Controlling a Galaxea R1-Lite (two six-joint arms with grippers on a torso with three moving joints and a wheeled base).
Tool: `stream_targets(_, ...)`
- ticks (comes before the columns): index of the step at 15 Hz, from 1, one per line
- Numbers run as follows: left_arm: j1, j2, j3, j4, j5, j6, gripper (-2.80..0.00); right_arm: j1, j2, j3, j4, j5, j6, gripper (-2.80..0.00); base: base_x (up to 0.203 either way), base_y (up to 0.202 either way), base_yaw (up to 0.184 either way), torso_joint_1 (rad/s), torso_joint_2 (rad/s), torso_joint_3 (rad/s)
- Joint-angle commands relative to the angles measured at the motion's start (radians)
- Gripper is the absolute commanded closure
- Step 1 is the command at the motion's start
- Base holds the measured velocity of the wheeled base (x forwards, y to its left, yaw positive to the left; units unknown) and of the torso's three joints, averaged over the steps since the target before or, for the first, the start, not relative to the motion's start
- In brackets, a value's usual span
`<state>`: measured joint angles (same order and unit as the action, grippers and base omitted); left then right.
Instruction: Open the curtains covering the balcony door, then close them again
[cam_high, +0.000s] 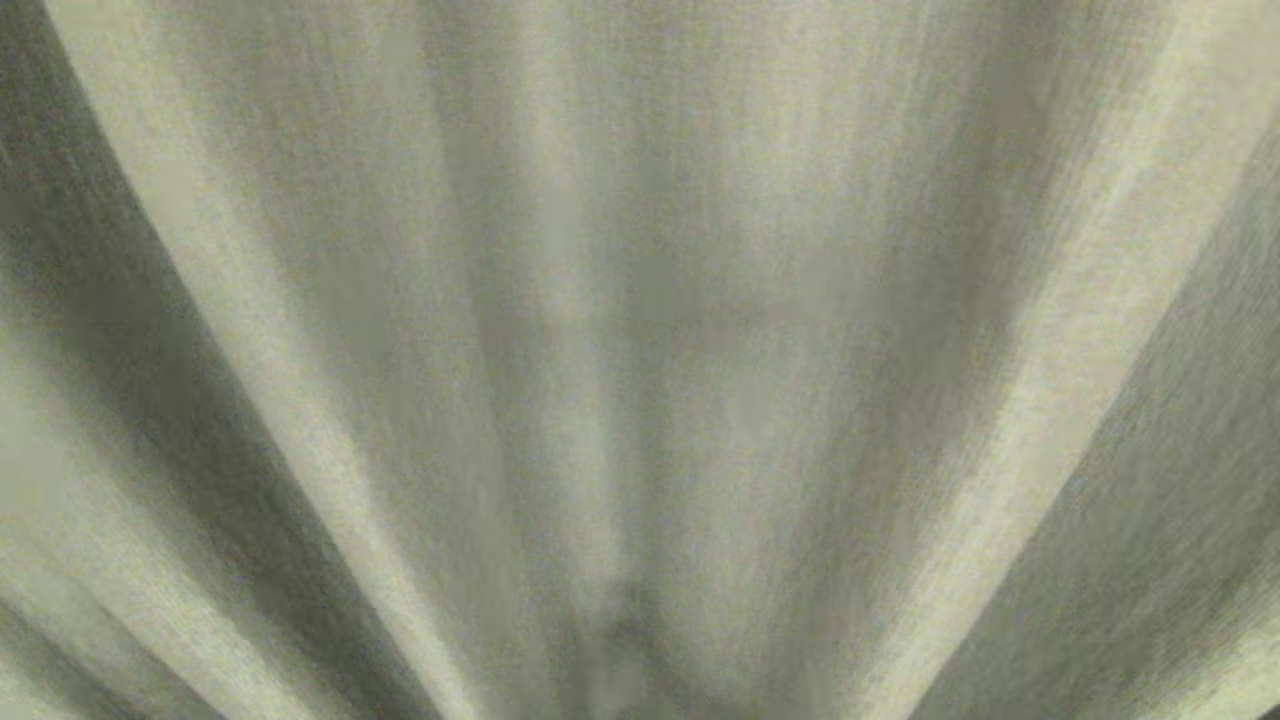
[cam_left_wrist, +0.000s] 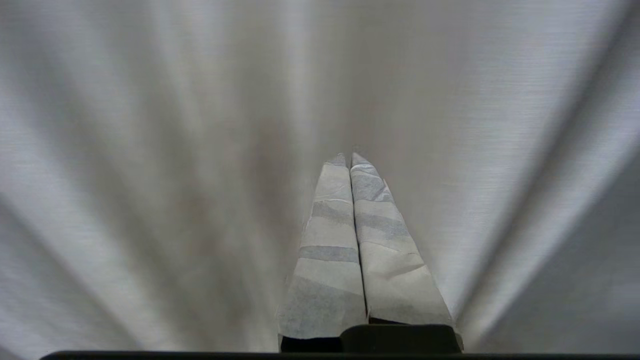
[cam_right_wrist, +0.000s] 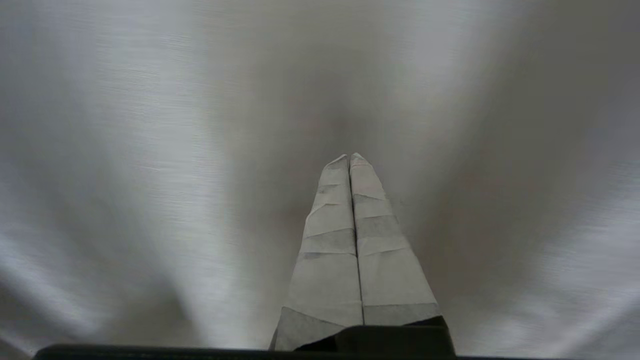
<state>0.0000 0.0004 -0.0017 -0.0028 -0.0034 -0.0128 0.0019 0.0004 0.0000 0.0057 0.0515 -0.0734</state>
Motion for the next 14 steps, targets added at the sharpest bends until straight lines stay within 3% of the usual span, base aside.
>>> stream_targets(1,0.000,0.000,0.000,0.000,0.000,0.000,0.00,0.001,0.000,0.000,-0.001,0.001,0.000,0.00,0.000,-0.193,0.000,0.005,0.00,0.002)
stream_targets(14,0.000,0.000,0.000,0.000,0.000,0.000,0.00,0.000,0.000,0.000,-0.001,0.001,0.000,0.00,0.000,-0.191,0.002,0.002,0.00,0.003)
